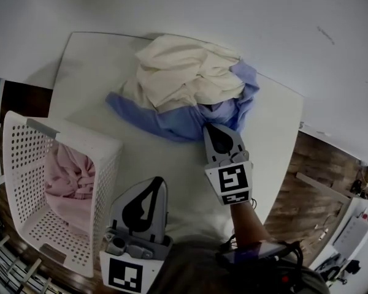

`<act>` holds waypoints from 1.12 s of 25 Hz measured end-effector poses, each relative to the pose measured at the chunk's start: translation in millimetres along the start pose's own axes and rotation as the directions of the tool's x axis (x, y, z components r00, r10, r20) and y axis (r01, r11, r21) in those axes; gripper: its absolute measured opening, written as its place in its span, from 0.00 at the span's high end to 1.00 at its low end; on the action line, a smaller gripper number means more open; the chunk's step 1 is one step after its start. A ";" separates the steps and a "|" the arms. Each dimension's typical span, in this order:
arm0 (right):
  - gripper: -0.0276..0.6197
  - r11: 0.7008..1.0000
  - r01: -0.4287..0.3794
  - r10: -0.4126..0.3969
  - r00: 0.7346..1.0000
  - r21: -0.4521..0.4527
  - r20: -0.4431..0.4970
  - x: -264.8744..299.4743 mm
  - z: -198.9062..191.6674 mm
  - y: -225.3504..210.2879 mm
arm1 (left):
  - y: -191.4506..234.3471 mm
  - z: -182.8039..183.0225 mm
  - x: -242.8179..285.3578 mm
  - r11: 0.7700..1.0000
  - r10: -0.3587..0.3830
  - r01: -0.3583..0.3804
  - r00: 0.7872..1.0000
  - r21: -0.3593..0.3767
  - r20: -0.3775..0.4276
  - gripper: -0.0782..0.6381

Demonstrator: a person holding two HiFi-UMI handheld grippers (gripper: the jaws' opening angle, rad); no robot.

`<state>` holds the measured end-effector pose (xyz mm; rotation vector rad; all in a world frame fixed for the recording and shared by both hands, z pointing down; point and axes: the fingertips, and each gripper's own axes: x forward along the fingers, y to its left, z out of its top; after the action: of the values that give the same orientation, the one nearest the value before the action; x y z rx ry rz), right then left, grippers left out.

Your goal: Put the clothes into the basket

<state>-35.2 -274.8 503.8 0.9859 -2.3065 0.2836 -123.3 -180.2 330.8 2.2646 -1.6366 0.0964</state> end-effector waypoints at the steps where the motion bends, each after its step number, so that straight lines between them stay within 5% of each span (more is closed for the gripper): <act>1: 0.95 1.000 -0.001 0.001 1.000 -0.015 -0.011 0.6 -1.3 1.3 | 2.2 -0.4 -0.4 1.000 0.005 -0.005 1.000 -0.005 -0.003 0.88; 15: 0.95 0.991 -0.128 0.133 0.979 0.040 -0.152 -60.3 -59.4 44.4 | -43.3 -4.2 -27.3 0.999 -0.038 0.038 0.999 0.000 0.015 0.88; 26: 0.95 0.947 -0.299 0.320 0.912 0.117 -0.255 -107.5 -96.9 87.1 | -60.9 -0.3 -43.6 0.999 -0.048 0.048 0.999 0.012 0.023 0.88; 28: 0.95 0.947 -0.298 0.318 0.916 0.117 -0.244 -105.4 -91.0 83.5 | -58.1 -0.4 -41.9 0.999 -0.045 0.045 0.999 0.011 0.019 0.88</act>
<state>2.9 -117.3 515.0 0.5732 -2.2121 0.5996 -83.1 -126.0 306.9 2.3157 -1.5975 0.0719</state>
